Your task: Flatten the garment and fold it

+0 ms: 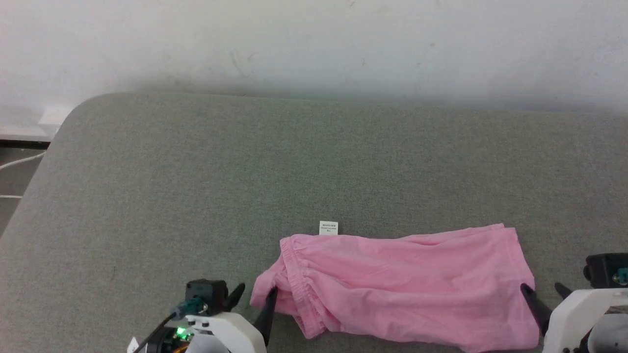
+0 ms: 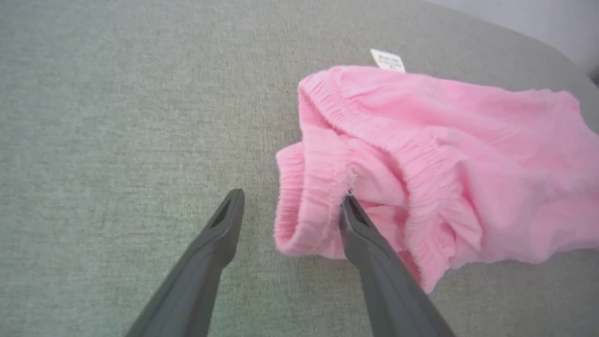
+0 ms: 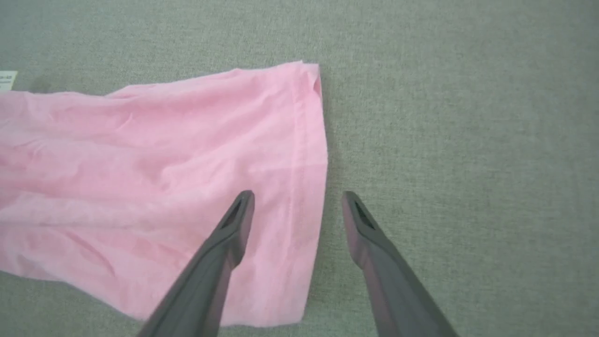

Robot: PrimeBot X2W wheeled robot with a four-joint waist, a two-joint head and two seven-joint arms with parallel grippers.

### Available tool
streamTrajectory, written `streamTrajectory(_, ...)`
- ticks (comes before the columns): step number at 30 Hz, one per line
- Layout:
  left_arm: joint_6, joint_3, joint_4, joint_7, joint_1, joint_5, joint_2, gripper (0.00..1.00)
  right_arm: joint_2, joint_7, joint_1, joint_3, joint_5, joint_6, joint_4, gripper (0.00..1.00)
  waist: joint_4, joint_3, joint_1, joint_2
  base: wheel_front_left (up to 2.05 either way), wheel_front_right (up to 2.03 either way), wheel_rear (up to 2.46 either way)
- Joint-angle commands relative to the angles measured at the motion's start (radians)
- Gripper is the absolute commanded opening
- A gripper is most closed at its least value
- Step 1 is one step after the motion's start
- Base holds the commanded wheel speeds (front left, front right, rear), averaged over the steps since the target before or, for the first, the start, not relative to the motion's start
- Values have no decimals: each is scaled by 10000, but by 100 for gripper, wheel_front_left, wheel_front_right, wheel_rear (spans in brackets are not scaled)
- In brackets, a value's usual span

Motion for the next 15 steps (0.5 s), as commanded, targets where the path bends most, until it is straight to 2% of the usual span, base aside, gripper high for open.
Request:
streamTrajectory(1,73,278,-298,-414,51,-87,39,100,-181,-155,-192,-40,-74,-9,-97,100,54,-108,0,0,0,0,0)
streamTrajectory(2,73,278,-298,-414,51,-87,39,100,-181,-155,-192,-40,-74,-9,-97,100,54,-108,0,0,0,0,0)
streamTrajectory(7,44,857,-1184,-2024,169,81,190,100,-672,-397,-391,26,-99,-9,160,100,238,-159,0,0,0,0,0)
streamTrajectory(10,71,996,-1340,-2959,117,694,460,100,-764,-434,-551,121,11,-9,507,100,346,-104,0,0,0,0,0)
streamTrajectory(12,213,1413,-1604,-3355,45,1018,302,100,-751,-416,-643,132,123,-9,827,100,452,-74,0,0,0,0,0)
streamTrajectory(15,290,1936,-2354,-3431,53,2087,36,100,-729,-434,-799,28,120,-9,1353,100,595,-3,0,0,0,0,0)
